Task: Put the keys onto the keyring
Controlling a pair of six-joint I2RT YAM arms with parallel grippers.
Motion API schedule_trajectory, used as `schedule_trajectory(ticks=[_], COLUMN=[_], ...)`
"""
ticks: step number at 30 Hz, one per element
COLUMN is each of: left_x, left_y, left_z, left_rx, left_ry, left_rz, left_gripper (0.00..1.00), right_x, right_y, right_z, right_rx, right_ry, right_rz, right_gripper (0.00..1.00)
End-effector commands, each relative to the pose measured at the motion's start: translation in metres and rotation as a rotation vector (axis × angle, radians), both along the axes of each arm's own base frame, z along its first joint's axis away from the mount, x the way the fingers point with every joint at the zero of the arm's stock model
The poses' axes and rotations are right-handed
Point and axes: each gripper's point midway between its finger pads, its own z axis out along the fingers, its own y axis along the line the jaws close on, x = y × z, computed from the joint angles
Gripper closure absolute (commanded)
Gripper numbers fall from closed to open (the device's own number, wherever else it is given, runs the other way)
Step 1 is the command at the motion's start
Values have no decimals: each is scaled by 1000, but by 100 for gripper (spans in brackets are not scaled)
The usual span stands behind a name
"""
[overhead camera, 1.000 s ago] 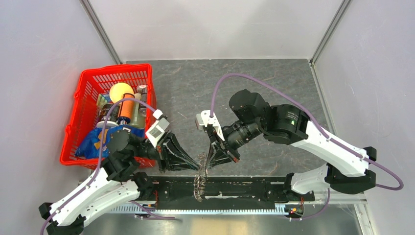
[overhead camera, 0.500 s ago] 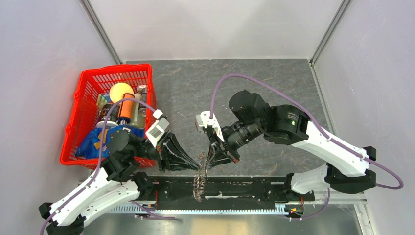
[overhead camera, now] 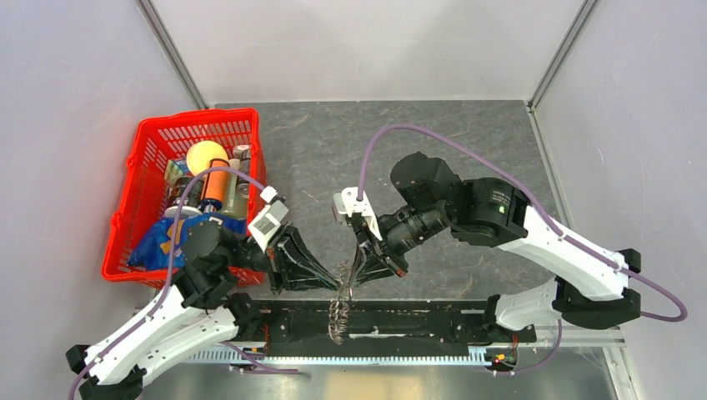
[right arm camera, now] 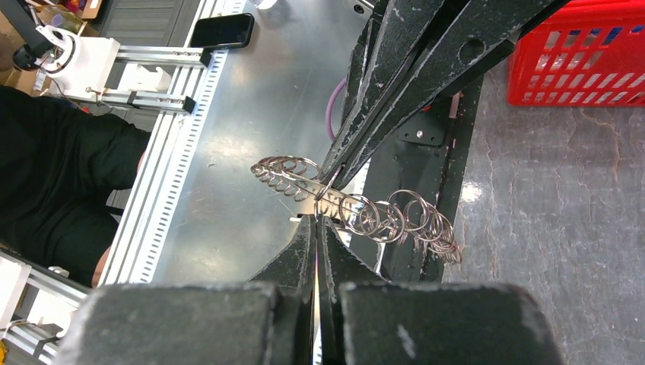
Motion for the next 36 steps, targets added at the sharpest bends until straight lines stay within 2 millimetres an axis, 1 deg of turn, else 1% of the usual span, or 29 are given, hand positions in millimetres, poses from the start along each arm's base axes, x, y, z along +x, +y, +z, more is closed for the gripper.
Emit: schedule_trajectory(ticks=[1, 9, 16, 27, 36], left_x=[-1, 2, 6, 8, 7], left_y=[3, 2, 3, 1, 2], left_z=[15, 12, 9, 5, 3], left_rx=[-36, -25, -15, 0, 7], left_ry=[-20, -20, -22, -14, -14], left_rz=[9, 30, 61, 71, 63], left_gripper=[98, 98, 98, 98, 98], right_x=[0, 1, 10, 11, 13], right_y=[9, 16, 21, 17, 23], right_z=[18, 15, 14, 22, 27], right_rx=[58, 43, 32, 85, 85], right_ry=[-19, -5, 8, -9, -17], right_rz=[1, -16, -98, -120, -121], right_gripper=[100, 100, 100, 100, 100])
